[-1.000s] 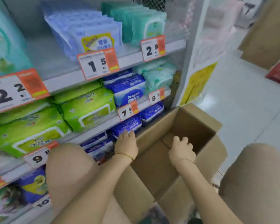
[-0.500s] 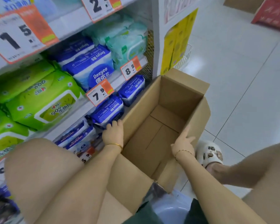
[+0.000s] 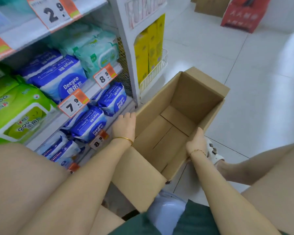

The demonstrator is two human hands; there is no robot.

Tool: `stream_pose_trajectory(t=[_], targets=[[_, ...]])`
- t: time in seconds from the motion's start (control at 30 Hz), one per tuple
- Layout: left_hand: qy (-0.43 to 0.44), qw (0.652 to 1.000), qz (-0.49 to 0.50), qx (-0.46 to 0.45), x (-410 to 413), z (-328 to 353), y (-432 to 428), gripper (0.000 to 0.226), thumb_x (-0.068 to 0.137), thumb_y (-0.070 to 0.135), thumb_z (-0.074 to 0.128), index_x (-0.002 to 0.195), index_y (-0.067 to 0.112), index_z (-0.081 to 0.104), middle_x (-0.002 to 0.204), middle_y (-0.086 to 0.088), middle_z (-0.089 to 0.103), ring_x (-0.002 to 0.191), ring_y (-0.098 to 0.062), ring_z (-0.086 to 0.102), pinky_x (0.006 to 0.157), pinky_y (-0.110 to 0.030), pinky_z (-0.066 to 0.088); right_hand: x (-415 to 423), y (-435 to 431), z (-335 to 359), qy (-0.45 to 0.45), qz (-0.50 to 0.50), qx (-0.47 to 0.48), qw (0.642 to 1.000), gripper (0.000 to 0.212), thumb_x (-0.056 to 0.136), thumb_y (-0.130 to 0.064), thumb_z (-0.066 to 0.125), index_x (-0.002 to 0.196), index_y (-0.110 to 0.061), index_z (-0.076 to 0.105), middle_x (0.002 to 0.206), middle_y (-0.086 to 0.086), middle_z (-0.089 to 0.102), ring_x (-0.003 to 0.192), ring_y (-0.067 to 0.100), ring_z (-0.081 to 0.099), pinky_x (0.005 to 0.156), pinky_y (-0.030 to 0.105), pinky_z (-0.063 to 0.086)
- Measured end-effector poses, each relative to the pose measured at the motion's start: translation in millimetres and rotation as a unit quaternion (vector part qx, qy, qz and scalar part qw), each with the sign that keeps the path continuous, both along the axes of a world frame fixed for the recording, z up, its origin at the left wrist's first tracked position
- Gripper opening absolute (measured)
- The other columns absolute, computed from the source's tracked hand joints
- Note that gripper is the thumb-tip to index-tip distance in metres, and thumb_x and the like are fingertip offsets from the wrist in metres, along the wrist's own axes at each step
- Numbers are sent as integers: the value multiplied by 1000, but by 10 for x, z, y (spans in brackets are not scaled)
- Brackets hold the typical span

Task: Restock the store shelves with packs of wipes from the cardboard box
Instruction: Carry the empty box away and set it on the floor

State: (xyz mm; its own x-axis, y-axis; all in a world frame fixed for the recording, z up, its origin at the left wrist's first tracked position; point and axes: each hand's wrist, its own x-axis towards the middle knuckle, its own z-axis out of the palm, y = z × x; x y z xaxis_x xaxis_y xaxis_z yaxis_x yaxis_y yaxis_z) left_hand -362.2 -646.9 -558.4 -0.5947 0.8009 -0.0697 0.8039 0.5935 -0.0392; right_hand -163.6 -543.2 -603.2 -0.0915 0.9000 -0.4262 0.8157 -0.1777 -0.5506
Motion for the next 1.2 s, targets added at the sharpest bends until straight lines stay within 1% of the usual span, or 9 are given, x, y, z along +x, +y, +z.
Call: stream_pose_trajectory(t=[0.13, 0.2, 0.43, 0.67, 0.73, 0.8, 0.87, 1.03, 1.2], targets=[[36, 998, -52, 19, 98, 332, 526, 47, 85, -1, 52, 129, 13, 39, 125, -11, 51, 113, -31, 51, 75, -38, 47, 156, 377, 279, 3, -32, 25, 999, 58, 89, 1, 35, 143, -17, 27, 134, 16, 45, 113, 36, 53, 84, 36, 44], [48, 996, -67, 44, 125, 500, 813, 49, 85, -5, 49, 130, 13, 39, 124, -12, 51, 113, -33, 49, 70, -39, 45, 190, 622, 414, 13, -59, 39, 997, 50, 87, -1, 34, 134, -19, 34, 127, 15, 47, 99, 41, 60, 84, 45, 53], [17, 985, -168, 34, 305, 758, 1953, 57, 91, 9, 48, 143, 18, 27, 143, -15, 34, 132, -34, 32, 97, -45, 40, 356, 1677, 855, 66, -150, 64, 984, 42, 88, 4, 36, 127, -13, 38, 126, 13, 32, 71, 39, 56, 66, 52, 57], [-26, 943, -330, 17, 615, 490, 3530, 40, 95, 35, 42, 128, 16, 52, 141, -9, 41, 138, -27, 27, 118, -42, 13, 83, 3164, 975, 141, -293, -2, 946, 45, 87, 2, 46, 129, -10, 35, 134, 16, 25, 77, 38, 48, 86, 55, 52], [-52, 924, -378, -7, 688, 459, 4091, 41, 95, 43, 37, 121, 20, 58, 134, -2, 50, 133, -25, 33, 113, -41, 26, 33, 3615, 950, 148, -325, -22, 934, 42, 89, 1, 45, 129, -8, 35, 137, 16, 24, 67, 32, 44, 85, 48, 53], [-81, 903, -422, -26, 756, 458, 4590, 44, 95, 50, 34, 104, 19, 64, 117, 1, 60, 120, -23, 43, 97, -37, 39, -16, 4046, 918, 133, -332, -34, 933, 42, 92, -2, 44, 133, -6, 33, 141, 19, 24, 78, 33, 49, 85, 32, 45], [-79, 892, -442, -43, 808, 466, 5007, 38, 91, 54, 41, 93, 21, 59, 103, 3, 63, 108, -21, 47, 82, -32, 36, -32, 4437, 910, 142, -360, -29, 922, 40, 92, -2, 42, 131, -5, 34, 142, 18, 24, 75, 28, 44, 81, 33, 40], [-42, 907, -397, -132, 1029, 772, 5839, 11, 88, 14, 51, 96, 20, 46, 100, -3, 65, 92, -28, 59, 65, -30, 30, 82, 5155, 1248, 197, -423, -64, 882, 33, 92, 0, 35, 124, -9, 36, 136, 13, 23, 73, 35, 51, 72, 43, 53], [-98, 925, -335, -152, 1255, 1369, 6472, 30, 81, 0, 48, 104, 20, 47, 93, -6, 64, 75, -29, 54, 58, -29, 36, 485, 5691, 1870, 102, -294, -78, 947, 32, 99, -29, 27, 120, -11, 44, 123, 14, 39, 89, 41, 61, 71, 44, 57]])
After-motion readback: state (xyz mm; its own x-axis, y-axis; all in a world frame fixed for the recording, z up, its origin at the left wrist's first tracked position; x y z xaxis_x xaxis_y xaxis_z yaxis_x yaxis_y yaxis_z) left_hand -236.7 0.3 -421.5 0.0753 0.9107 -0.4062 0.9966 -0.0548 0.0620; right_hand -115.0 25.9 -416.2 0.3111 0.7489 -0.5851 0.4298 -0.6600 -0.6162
